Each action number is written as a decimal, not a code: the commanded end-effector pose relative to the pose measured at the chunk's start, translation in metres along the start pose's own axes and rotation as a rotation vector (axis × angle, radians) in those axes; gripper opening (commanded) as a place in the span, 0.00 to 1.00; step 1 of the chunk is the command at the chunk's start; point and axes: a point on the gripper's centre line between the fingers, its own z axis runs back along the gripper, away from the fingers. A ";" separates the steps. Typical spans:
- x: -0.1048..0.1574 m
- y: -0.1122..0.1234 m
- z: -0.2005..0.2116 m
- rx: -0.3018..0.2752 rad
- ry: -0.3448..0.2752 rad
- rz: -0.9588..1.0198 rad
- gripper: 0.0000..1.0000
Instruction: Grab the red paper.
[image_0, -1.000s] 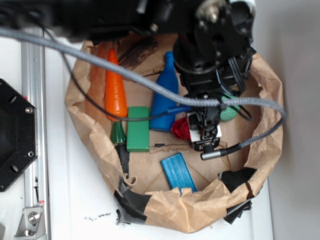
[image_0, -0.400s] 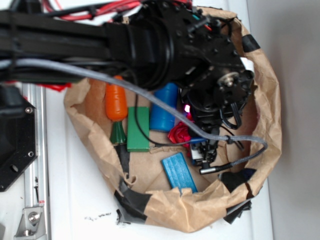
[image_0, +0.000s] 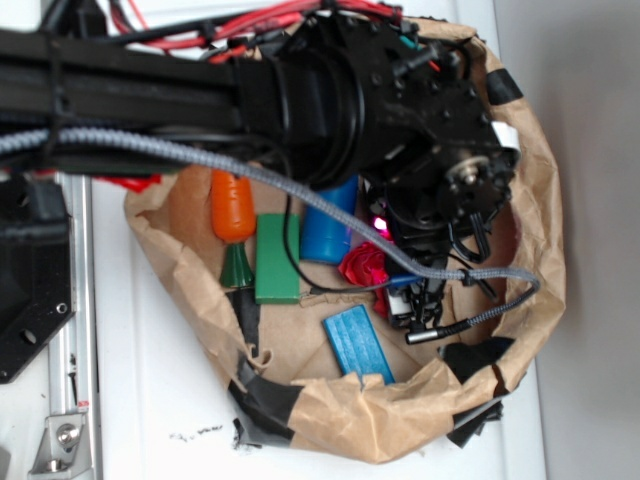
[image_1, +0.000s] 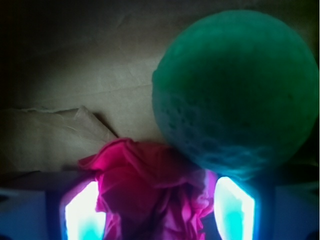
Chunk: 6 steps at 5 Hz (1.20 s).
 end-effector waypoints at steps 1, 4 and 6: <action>-0.010 -0.005 -0.010 -0.002 -0.006 -0.052 0.00; -0.018 0.003 0.069 0.018 -0.022 -0.065 0.00; -0.031 0.000 0.161 -0.014 -0.132 -0.042 0.00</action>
